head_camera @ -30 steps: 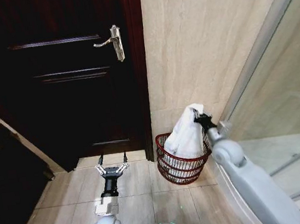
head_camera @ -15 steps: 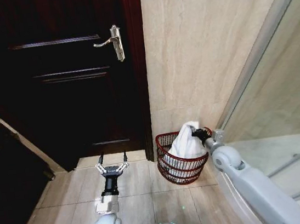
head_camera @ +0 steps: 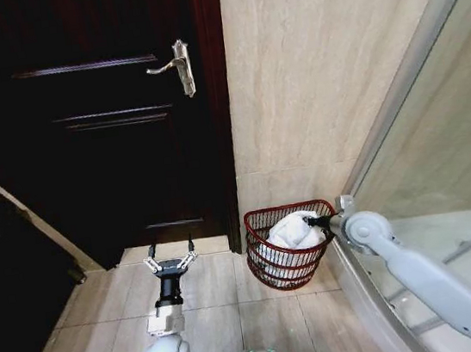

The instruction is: Discard the used towel into the hamper.

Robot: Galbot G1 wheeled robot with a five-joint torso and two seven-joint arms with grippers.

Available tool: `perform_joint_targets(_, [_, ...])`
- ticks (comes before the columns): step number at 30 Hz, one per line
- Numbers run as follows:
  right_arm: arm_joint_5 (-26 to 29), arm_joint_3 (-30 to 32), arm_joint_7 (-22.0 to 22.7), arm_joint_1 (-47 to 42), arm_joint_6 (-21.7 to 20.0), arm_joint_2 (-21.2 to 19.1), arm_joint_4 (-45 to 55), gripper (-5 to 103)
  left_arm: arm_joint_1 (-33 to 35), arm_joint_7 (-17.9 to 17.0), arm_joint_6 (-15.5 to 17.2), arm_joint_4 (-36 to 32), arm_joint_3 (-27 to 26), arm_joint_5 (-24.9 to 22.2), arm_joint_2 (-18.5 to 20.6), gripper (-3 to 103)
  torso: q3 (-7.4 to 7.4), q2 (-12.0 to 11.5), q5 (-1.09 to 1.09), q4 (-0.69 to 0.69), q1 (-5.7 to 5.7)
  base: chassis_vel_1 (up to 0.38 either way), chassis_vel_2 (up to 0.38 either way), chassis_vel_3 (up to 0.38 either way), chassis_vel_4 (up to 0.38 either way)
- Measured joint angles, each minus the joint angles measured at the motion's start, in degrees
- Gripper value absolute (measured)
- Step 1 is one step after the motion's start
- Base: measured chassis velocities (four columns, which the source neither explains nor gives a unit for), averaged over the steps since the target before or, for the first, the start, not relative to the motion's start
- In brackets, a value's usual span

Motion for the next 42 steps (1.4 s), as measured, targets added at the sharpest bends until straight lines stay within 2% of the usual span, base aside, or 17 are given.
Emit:
perform_joint_targets(2, [0.13,-1.44,0.42,1.1,-0.01,2.32,-2.14,2,-0.61,-0.01,-0.03,0.87,0.24,0.0,0.14,100,0.0,0.0,0.01,0.01,0.0,0.0,0.0,0.0,0.0])
perform_joint_targets(4, [0.12,-1.73,0.48,1.33,-0.01,3.02,-2.54,2,-0.76,-0.01,-0.02,1.0,0.33,0.0,0.18,100,0.0,0.0,0.01,0.01,0.0,0.0,0.0,0.0,0.0])
perform_joint_targets(8, [-0.5,-3.86,0.28,3.53,-0.02,8.19,-6.33,2,-1.6,0.04,0.26,1.9,0.7,0.0,0.62,100,0.01,0.0,-0.01,0.01,0.0,0.0,0.0,0.0,0.0])
perform_joint_targets(9, [-0.5,-3.86,0.28,3.53,-0.02,8.19,-6.33,2,-1.6,0.04,0.26,1.9,0.7,0.0,0.62,100,0.01,0.0,-0.01,0.01,0.0,0.0,0.0,0.0,0.0])
perform_joint_targets(13, [-2.2,-5.13,-0.17,5.42,-0.13,12.76,-12.52,2,-1.63,0.05,0.39,2.12,0.25,-0.45,1.34,100,0.01,0.0,-0.01,0.02,0.01,0.0,0.0,0.0,0.0])
perform_joint_targets(18, [-4.17,-6.21,0.3,6.4,-0.06,15.15,-16.65,2,-1.73,0.03,0.39,2.25,-0.3,-1.38,1.85,100,0.01,0.01,-0.01,0.02,0.01,0.0,0.0,0.0,0.0])
perform_joint_targets(23, [-6.12,-6.61,0.86,6.36,-0.02,15.81,-18.17,1,-1.93,0.02,0.39,2.28,-0.42,-1.75,1.89,100,0.01,0.01,-0.01,0.01,0.01,0.0,0.0,0.0,0.0])
perform_joint_targets(27, [-7.27,-6.28,1.21,5.96,0.03,15.52,-17.04,23,-2.45,0.02,0.51,2.32,-0.41,-2.02,1.99,100,0.01,0.01,0.01,0.01,0.01,0.0,0.0,0.0,0.0])
perform_joint_targets(30, [-7.27,-5.52,1.72,5.98,0.08,14.83,-15.24,27,-2.64,0.03,0.65,2.32,-0.35,-2.12,2.11,100,0.01,0.01,0.0,0.01,0.01,0.0,0.0,0.0,0.0])
perform_joint_targets(33, [-8.07,-4.52,1.66,5.57,0.12,13.45,-12.62,44,-2.79,0.08,1.01,2.19,-0.17,-2.22,2.03,100,0.01,0.01,0.0,0.01,0.01,0.0,0.0,0.0,0.0])
perform_joint_targets(34, [-8.07,-4.52,1.66,5.57,0.12,13.45,-12.62,44,-2.79,0.08,1.01,2.19,-0.17,-2.22,2.03,100,0.01,0.01,0.0,0.01,0.01,0.0,0.0,0.0,0.0])
perform_joint_targets(36, [-11.72,-2.84,0.12,4.32,0.16,11.62,-8.86,54,-3.08,0.13,1.19,2.18,0.06,-2.26,1.92,100,0.01,0.02,0.01,0.01,0.01,0.0,0.0,0.0,0.0])
perform_joint_targets(37, [-11.72,-2.84,0.12,4.32,0.16,11.62,-8.86,54,-3.08,0.13,1.19,2.18,0.06,-2.26,1.92,100,0.01,0.02,0.01,0.01,0.01,0.0,0.0,0.0,0.0])
perform_joint_targets(39, [-12.53,-0.52,-0.68,2.94,0.17,10.11,-5.12,65,-3.4,0.11,1.47,2.35,0.23,-2.25,1.94,100,0.01,0.02,0.0,0.0,0.01,0.0,0.0,0.0,0.0])
perform_joint_targets(42, [-12.59,1.5,-0.82,1.83,0.19,8.99,-2.13,71,-3.64,0.09,2.0,2.36,0.38,-2.24,2.04,100,0.01,0.02,0.01,0.01,0.01,0.0,0.0,0.0,0.0])
